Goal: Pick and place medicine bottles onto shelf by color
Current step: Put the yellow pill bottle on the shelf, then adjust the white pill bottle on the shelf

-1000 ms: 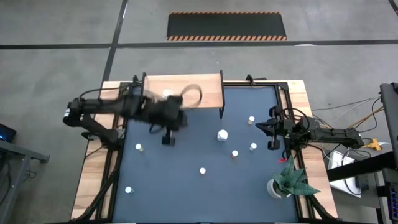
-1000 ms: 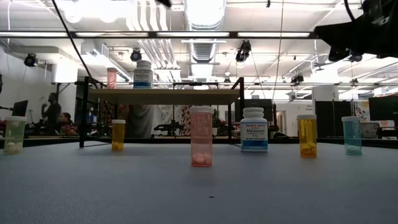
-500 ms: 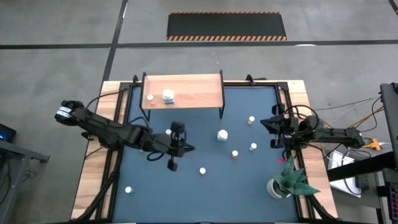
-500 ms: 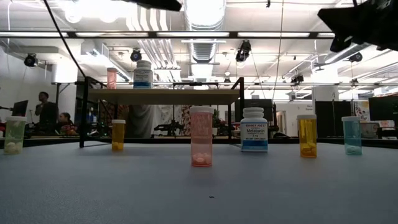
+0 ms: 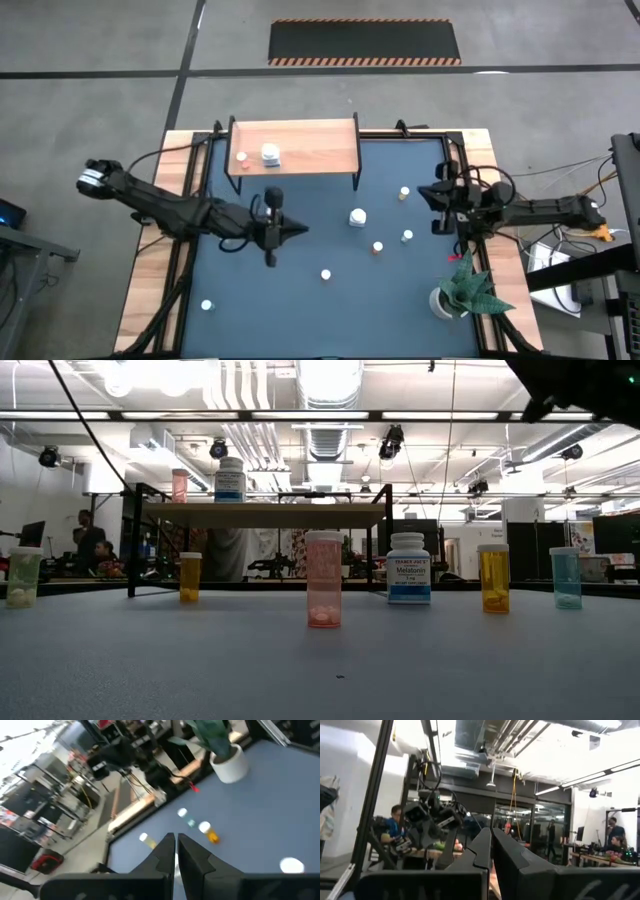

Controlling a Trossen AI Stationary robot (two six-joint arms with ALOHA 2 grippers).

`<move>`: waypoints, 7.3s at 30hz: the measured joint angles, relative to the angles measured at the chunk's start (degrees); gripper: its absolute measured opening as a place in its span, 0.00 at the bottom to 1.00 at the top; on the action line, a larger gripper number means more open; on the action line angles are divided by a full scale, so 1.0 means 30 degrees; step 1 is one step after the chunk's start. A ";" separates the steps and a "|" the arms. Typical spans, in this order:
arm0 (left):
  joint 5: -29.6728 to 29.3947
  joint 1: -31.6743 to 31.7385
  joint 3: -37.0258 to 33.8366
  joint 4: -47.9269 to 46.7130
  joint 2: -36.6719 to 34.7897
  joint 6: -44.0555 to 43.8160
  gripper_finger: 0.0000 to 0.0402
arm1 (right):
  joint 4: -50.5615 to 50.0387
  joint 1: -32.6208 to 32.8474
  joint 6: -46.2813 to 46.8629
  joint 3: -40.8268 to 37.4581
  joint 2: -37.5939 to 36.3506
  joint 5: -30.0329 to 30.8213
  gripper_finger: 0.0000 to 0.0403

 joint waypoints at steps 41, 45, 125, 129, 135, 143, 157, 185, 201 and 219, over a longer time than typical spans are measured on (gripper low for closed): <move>-0.1239 0.0023 -0.2448 0.0542 -0.4088 0.0414 0.01 | -3.7242 -0.2318 1.7165 1.8008 1.3512 0.4003 0.15; -0.1643 -0.0018 -0.2512 0.0524 -0.4341 0.0367 0.01 | -3.5928 -0.2829 1.8862 1.7233 1.4313 0.4693 0.29; -0.3574 0.0030 -0.3969 0.3380 -0.6243 0.0895 0.01 | -3.8435 -0.1735 1.3234 2.7758 1.7140 0.2447 0.28; -0.3592 0.0033 -0.3969 0.3939 -0.6418 0.1363 0.01 | -3.8380 -0.1694 1.1899 2.9653 1.8938 0.1953 0.28; -0.3592 0.0033 -0.3991 0.3492 -0.6282 0.1364 0.01 | -3.8495 -0.1975 0.9637 3.3109 2.2569 0.1874 0.28; -0.3599 0.0048 -0.3998 0.3344 -0.6180 0.1456 0.01 | -3.9819 -0.2108 0.7597 3.8337 2.6849 0.1471 0.27; -0.3599 0.0040 -0.4013 0.3329 -0.6166 0.1474 0.01 | -4.0567 -0.4259 0.5645 4.0312 2.9645 0.1693 0.27; -0.3592 0.0026 -0.4013 0.3380 -0.6166 0.1481 0.01 | -4.0012 -0.6097 0.3866 4.0291 3.0612 0.1617 0.30; -0.3585 0.0011 -0.4013 0.3395 -0.6166 0.1430 0.01 | -3.9859 -0.6095 0.3760 4.0291 3.0605 0.2127 0.33; -0.3577 0.0011 -0.4013 0.3399 -0.6158 0.1387 0.01 | -3.9932 -0.6095 0.3913 4.0305 3.0169 0.2127 0.45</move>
